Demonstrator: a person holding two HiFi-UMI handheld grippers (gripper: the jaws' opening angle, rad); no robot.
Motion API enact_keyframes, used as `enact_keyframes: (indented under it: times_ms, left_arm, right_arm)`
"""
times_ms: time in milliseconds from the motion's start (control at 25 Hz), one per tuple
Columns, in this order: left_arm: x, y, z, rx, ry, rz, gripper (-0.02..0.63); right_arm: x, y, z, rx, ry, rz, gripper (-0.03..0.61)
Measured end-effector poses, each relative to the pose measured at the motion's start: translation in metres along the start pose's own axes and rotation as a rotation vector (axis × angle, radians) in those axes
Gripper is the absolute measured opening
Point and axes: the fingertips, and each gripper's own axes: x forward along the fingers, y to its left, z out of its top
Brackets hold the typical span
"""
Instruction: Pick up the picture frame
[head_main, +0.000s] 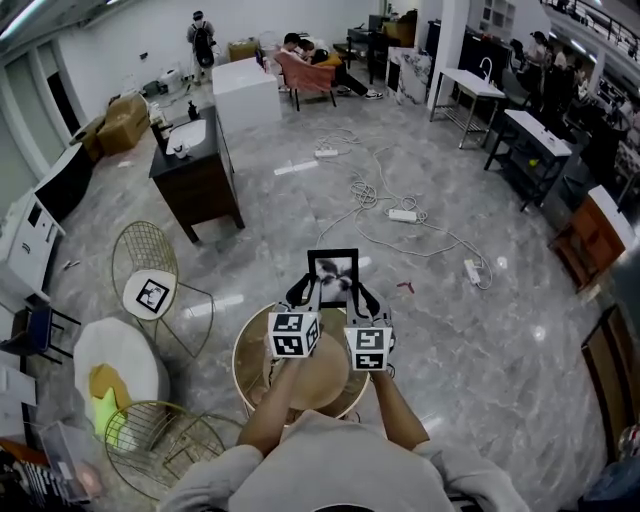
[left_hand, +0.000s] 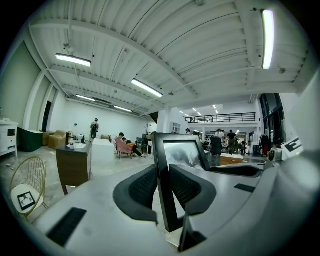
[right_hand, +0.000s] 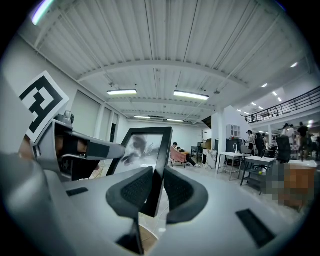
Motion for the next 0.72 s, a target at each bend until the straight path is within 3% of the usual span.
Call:
enact_keyframes:
  times_ms: [720]
  left_arm:
    - [-0.0017, 0.0039, 0.0082, -0.005, -0.006, -0.008, 0.075]
  right_arm:
    - [0.0016, 0.0032, 0.0087, 0.003, -0.001, -0.003, 0.074]
